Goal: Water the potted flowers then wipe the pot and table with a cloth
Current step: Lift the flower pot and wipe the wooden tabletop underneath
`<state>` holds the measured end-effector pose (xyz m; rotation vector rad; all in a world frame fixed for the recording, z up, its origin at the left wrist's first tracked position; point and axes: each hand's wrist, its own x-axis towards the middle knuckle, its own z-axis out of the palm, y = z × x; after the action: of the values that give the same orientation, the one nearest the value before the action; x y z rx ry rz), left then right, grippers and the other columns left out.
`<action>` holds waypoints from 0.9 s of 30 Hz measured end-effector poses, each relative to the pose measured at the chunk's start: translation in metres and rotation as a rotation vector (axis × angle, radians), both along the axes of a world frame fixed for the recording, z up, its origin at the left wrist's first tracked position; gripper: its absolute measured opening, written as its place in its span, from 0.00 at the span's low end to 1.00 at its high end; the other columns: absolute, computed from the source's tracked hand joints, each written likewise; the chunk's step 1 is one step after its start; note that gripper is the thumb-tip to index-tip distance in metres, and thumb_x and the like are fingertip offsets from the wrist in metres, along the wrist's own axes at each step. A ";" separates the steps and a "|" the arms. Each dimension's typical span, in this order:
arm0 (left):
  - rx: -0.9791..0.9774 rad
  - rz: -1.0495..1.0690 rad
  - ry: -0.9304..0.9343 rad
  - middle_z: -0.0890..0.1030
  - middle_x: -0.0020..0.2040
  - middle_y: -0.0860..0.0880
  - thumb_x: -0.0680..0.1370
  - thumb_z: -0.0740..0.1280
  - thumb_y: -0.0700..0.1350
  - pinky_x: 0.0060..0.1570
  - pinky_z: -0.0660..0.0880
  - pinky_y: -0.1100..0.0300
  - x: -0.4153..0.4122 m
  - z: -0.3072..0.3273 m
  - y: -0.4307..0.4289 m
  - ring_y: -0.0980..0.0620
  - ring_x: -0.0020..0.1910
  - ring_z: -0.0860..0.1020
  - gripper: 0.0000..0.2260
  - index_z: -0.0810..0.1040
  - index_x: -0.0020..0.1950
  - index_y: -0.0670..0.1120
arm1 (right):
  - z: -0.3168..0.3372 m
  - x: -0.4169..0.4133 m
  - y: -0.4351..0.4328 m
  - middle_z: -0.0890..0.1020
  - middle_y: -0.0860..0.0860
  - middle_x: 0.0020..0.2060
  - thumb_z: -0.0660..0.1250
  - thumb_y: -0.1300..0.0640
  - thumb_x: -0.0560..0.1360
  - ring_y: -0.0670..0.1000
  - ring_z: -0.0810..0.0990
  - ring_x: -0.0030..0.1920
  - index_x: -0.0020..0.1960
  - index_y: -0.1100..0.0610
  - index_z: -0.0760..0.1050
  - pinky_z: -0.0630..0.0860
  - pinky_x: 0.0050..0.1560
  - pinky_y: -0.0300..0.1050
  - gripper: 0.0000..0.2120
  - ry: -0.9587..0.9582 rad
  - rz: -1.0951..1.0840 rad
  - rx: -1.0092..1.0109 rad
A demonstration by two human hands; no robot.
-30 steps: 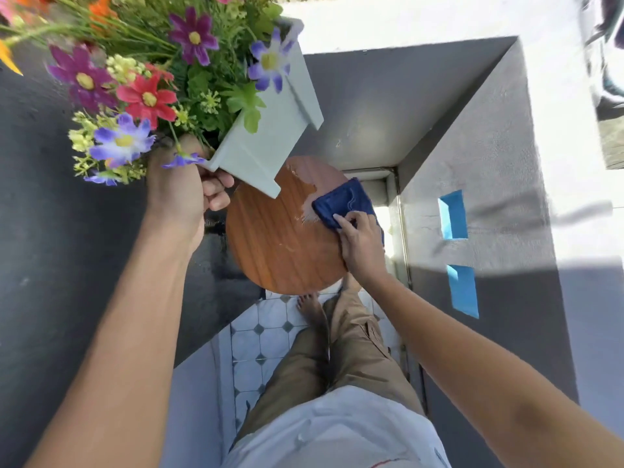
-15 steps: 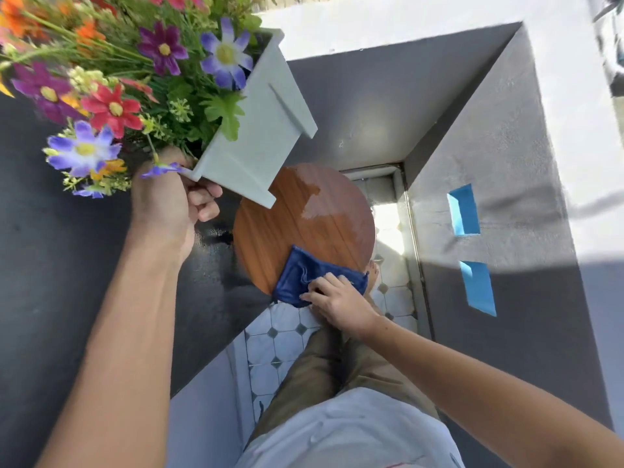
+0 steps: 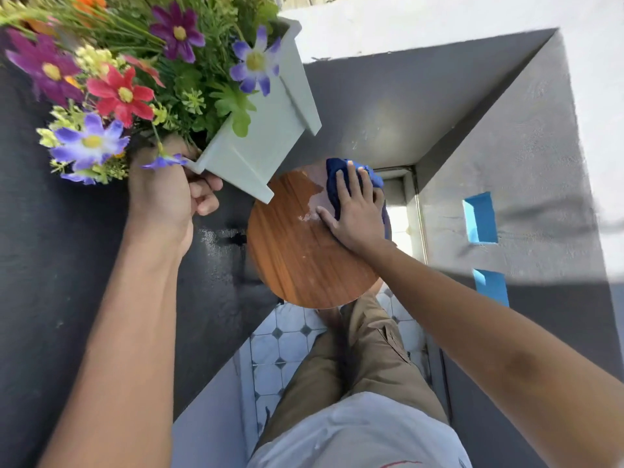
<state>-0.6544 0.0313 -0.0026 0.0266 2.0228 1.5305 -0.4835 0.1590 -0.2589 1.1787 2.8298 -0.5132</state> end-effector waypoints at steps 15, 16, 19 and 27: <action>-0.002 0.008 -0.038 0.73 0.22 0.49 0.75 0.50 0.35 0.23 0.55 0.64 -0.005 -0.008 0.007 0.58 0.18 0.64 0.12 0.65 0.33 0.44 | -0.012 0.032 -0.129 0.64 0.53 0.78 0.48 0.49 0.85 0.56 0.54 0.80 0.77 0.57 0.66 0.50 0.80 0.57 0.24 0.150 0.663 -0.157; -0.001 0.005 -0.036 0.73 0.23 0.47 0.74 0.50 0.35 0.23 0.55 0.63 -0.005 -0.008 0.007 0.58 0.18 0.64 0.12 0.65 0.33 0.44 | -0.010 0.035 -0.125 0.64 0.53 0.78 0.48 0.50 0.85 0.57 0.54 0.80 0.77 0.56 0.66 0.49 0.79 0.57 0.24 0.163 0.631 -0.157; -0.016 0.008 -0.042 0.71 0.29 0.43 0.75 0.50 0.35 0.23 0.55 0.63 -0.003 -0.009 0.004 0.58 0.18 0.65 0.13 0.65 0.33 0.44 | -0.003 0.030 -0.102 0.65 0.52 0.78 0.50 0.50 0.85 0.58 0.55 0.80 0.77 0.55 0.67 0.52 0.79 0.59 0.23 0.184 0.397 -0.146; -0.038 0.019 -0.060 0.71 0.31 0.42 0.76 0.50 0.35 0.22 0.55 0.64 0.001 -0.015 -0.003 0.58 0.17 0.67 0.13 0.65 0.33 0.43 | -0.003 -0.037 -0.004 0.61 0.53 0.79 0.53 0.52 0.85 0.60 0.50 0.81 0.78 0.57 0.64 0.44 0.79 0.60 0.23 0.146 -0.135 -0.149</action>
<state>-0.6534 0.0286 -0.0173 -0.0532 2.0094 1.4862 -0.5203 0.1551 -0.2617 1.3616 2.7807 -0.8349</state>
